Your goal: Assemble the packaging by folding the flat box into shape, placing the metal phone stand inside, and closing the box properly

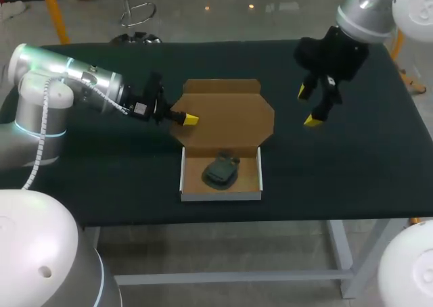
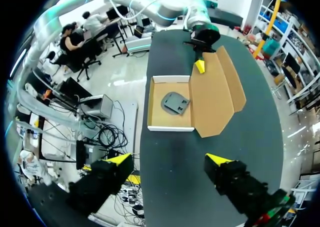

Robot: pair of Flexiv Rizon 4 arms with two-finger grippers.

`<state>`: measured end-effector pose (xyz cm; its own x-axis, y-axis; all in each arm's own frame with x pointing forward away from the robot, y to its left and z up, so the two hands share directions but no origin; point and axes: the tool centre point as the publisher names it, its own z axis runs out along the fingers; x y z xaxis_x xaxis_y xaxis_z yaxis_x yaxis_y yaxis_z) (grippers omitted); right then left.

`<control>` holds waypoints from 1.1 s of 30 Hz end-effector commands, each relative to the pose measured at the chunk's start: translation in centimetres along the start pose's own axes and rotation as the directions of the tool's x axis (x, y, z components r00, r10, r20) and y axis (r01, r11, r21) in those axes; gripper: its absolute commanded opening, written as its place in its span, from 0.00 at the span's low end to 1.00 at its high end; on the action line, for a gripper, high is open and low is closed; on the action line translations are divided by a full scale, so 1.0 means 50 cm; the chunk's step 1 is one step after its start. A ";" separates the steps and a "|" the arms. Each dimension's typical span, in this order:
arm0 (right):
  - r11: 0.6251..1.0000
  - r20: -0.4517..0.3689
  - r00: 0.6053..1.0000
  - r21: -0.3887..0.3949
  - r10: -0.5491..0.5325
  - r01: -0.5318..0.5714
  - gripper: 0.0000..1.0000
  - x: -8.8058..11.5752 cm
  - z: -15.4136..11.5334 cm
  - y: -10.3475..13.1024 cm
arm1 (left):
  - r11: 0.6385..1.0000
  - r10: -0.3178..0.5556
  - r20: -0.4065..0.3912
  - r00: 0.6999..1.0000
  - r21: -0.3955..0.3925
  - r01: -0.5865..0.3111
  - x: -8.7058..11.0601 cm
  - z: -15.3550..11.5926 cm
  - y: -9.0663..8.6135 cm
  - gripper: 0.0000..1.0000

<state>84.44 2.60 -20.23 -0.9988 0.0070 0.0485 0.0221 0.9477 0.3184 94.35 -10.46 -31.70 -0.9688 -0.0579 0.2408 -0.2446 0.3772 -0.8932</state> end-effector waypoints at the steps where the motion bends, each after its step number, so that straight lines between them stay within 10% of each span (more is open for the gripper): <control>1: 1.000 -0.005 1.000 0.003 0.000 0.000 1.00 0.000 -0.003 0.001 | 1.000 0.012 -0.008 1.000 0.005 -0.012 -0.002 -0.002 0.001 0.05; 33: 1.000 0.007 1.000 0.016 -0.012 0.012 1.00 -0.014 -0.021 0.041 | 0.999 0.042 -0.012 0.999 0.012 -0.042 0.002 -0.003 0.001 0.00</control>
<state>84.67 3.65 -18.81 -0.9997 0.0016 0.0242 0.0092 0.9486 0.3162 94.17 -10.40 -31.56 -0.9776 -0.0328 0.2077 -0.2051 0.3684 -0.9068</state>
